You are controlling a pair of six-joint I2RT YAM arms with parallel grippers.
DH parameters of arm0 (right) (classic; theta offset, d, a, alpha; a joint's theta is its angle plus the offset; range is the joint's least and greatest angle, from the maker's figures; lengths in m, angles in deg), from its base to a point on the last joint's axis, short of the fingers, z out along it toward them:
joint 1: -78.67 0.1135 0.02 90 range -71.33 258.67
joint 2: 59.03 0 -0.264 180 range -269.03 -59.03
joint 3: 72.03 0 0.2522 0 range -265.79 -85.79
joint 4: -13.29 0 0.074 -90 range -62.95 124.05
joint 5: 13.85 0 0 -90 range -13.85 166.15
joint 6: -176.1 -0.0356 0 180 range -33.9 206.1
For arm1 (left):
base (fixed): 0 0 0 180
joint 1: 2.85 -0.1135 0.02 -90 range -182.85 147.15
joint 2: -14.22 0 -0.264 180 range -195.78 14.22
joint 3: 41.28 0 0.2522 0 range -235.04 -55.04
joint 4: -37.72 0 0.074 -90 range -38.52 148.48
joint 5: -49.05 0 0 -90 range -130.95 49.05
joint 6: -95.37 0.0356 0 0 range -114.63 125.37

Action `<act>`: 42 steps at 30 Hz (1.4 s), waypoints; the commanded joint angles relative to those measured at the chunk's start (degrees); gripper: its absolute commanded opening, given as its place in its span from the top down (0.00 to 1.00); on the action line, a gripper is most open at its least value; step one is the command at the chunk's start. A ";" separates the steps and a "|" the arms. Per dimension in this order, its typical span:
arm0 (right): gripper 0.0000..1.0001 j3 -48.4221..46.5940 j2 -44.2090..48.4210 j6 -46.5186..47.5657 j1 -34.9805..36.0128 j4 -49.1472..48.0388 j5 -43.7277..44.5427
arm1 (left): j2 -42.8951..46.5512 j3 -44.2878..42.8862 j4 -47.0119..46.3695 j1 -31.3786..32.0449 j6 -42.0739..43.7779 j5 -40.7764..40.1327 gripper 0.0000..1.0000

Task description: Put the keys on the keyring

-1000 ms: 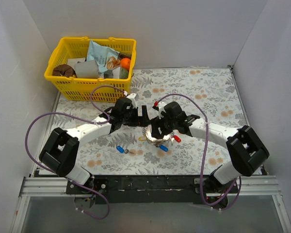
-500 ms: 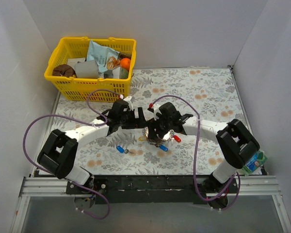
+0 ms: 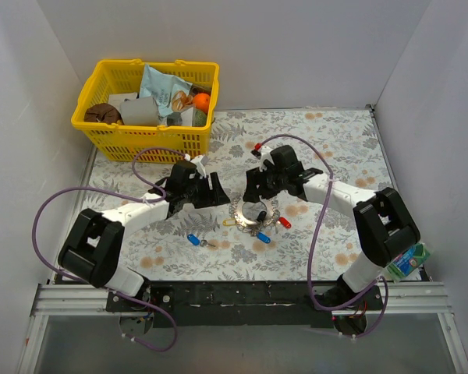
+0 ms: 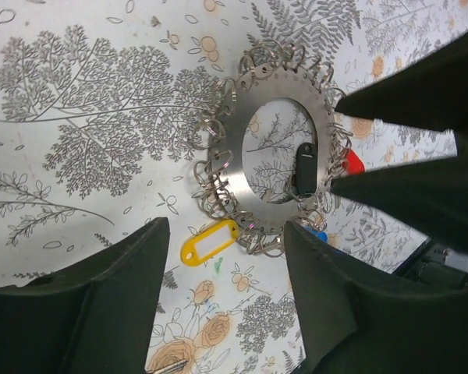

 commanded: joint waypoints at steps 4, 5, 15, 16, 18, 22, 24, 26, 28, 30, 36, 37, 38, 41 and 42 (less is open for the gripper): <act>0.31 -1.85 -0.51 -0.80 -3.49 0.08 -4.70 | -1.71 -0.68 -3.54 -0.17 0.78 5.31 0.45; 0.31 -1.68 -0.33 -1.15 -3.84 0.60 -4.00 | -2.49 -0.94 -3.71 -0.17 0.78 5.57 0.45; 0.31 1.92 3.88 -0.89 -11.39 2.54 -2.68 | -5.66 -3.40 -4.77 0.01 0.95 6.54 0.44; 0.30 2.62 4.23 -0.89 -11.84 2.54 -2.50 | -5.93 -3.58 -4.94 0.09 0.86 6.54 0.44; 0.30 3.59 5.11 -0.98 -12.89 2.89 -2.07 | -7.06 -4.28 -5.47 0.36 0.95 6.19 0.44; 0.31 5.79 6.43 -1.24 -14.04 3.68 -1.19 | -9.35 -7.44 -3.55 1.50 2.44 5.05 0.48; 0.31 7.02 6.96 -1.24 -14.65 4.38 -0.49 | -10.06 -9.63 -2.58 2.90 3.58 2.95 0.48; 0.31 8.24 7.14 -1.24 -14.92 5.09 0.04 | -10.94 -10.87 -2.40 4.22 4.29 1.98 0.48; 0.32 9.13 7.31 -1.15 -15.27 5.26 -0.57 | -11.73 -12.28 -2.40 4.92 4.47 1.36 0.48; 0.33 10.27 7.23 -1.06 -15.36 5.26 -1.27 | -12.69 -13.51 -0.90 5.98 4.73 0.92 0.47; 0.35 12.03 5.56 -1.59 -15.36 5.00 -4.96 | -15.51 -15.09 -0.90 7.56 3.94 2.41 0.45; 0.36 12.12 5.12 -1.68 -15.36 4.57 -6.10 | -15.68 -15.01 -0.90 7.74 3.85 2.33 0.45; 0.37 12.21 4.25 -1.85 -15.45 4.39 -6.72 | -15.60 -14.83 -0.90 8.00 3.94 2.24 0.45; 0.37 12.12 2.40 -2.56 -15.27 3.24 -8.74 | -14.98 -14.04 -0.81 8.18 3.94 1.71 0.44; 0.37 12.03 1.96 -2.91 -15.27 2.81 -9.18 | -14.72 -13.78 -0.81 8.09 4.03 1.62 0.44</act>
